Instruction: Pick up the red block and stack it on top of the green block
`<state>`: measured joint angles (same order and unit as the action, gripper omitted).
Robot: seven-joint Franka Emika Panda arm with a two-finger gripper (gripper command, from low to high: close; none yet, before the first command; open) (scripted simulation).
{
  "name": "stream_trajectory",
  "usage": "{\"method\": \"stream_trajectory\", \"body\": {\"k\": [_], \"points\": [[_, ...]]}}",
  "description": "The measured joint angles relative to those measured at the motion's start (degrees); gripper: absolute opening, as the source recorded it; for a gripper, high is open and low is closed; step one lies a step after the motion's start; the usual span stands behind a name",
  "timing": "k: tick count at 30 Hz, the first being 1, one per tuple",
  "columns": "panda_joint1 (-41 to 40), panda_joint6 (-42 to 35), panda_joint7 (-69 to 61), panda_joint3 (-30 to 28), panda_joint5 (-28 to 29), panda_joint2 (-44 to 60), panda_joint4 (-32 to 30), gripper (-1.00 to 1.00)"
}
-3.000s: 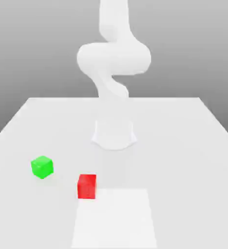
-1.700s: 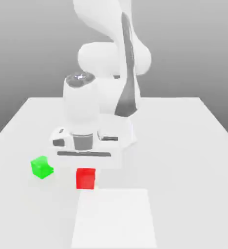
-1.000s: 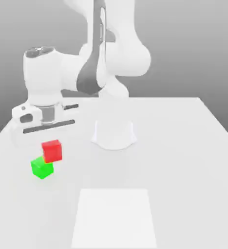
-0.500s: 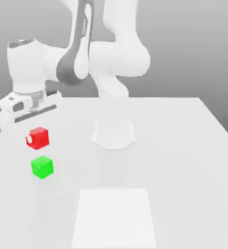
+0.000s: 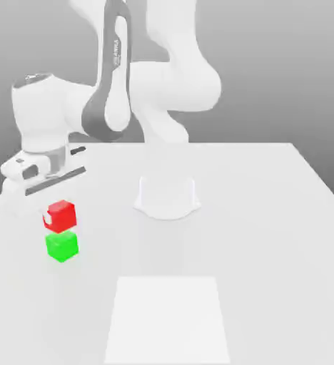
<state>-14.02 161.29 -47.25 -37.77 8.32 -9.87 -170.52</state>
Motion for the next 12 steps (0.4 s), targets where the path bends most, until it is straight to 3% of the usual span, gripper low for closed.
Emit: {"method": "stream_trajectory", "body": {"k": [12], "points": [[4.2, 5.4, -5.3, -1.9, -7.7, 6.5, 0.1, -1.0]]}}
